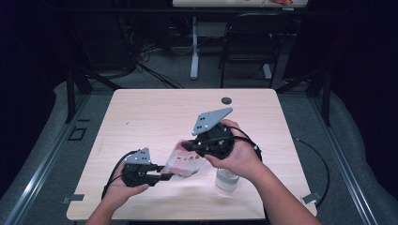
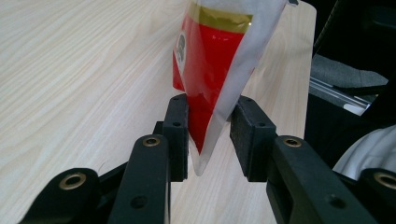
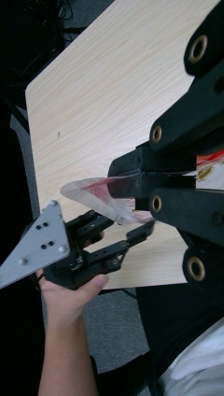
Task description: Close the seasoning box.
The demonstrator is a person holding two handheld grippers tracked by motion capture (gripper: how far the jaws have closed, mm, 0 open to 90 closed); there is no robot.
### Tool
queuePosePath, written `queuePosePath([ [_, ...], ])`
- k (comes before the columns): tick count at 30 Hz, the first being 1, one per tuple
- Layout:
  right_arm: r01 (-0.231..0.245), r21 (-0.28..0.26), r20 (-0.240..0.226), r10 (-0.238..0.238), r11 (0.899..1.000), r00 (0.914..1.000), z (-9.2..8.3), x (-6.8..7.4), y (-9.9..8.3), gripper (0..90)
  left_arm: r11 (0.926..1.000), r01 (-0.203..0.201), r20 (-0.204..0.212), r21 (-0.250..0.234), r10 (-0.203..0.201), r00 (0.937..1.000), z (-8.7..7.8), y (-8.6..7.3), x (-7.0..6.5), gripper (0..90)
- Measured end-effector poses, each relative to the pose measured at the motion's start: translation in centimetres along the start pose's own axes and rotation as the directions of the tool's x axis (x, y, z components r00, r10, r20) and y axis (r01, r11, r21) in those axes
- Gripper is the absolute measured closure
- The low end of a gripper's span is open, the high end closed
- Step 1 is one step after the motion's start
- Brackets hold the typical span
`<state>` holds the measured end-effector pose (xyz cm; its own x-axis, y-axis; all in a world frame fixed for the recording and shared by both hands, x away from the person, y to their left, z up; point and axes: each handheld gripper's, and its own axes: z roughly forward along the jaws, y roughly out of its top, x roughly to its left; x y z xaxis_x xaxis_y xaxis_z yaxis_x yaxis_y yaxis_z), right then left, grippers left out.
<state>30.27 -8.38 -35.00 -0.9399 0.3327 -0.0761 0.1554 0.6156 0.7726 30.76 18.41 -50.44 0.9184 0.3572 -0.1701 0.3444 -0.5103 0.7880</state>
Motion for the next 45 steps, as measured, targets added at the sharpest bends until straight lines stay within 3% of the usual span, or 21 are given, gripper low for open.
queuePosePath([
  [9,-0.037,-0.010,0.000,0.037,0.999,0.9993,0.1,-0.4,-2.1,89.4,0.9990,0.015,-0.003,0.043,-0.014,0.9999,0.0,-0.3,-0.1,71.4],
  [18,-0.068,-0.064,0.011,0.069,0.996,0.9976,0.1,-0.2,-4.4,89.3,0.9975,0.022,-0.001,0.066,-0.022,0.9997,-0.1,-0.5,-0.4,72.2],
  [28,-0.124,-0.127,-0.026,0.122,0.984,0.9922,0.6,-0.7,-6.9,89.1,0.9929,0.034,-0.021,0.114,-0.032,0.9993,-0.3,-0.5,-0.9,73.2],
  [35,-0.145,-0.166,-0.042,0.140,0.975,0.9892,0.4,-1.1,-8.1,89.1,0.9926,0.033,-0.030,0.117,-0.029,0.9991,-1.6,0.3,-1.0,74.4],
  [45,-0.165,-0.193,-0.048,0.159,0.967,0.9861,-0.2,-1.4,-9.2,89.2,0.9872,0.018,-0.029,0.158,-0.014,0.9995,-2.4,2.1,-0.8,75.5],
])
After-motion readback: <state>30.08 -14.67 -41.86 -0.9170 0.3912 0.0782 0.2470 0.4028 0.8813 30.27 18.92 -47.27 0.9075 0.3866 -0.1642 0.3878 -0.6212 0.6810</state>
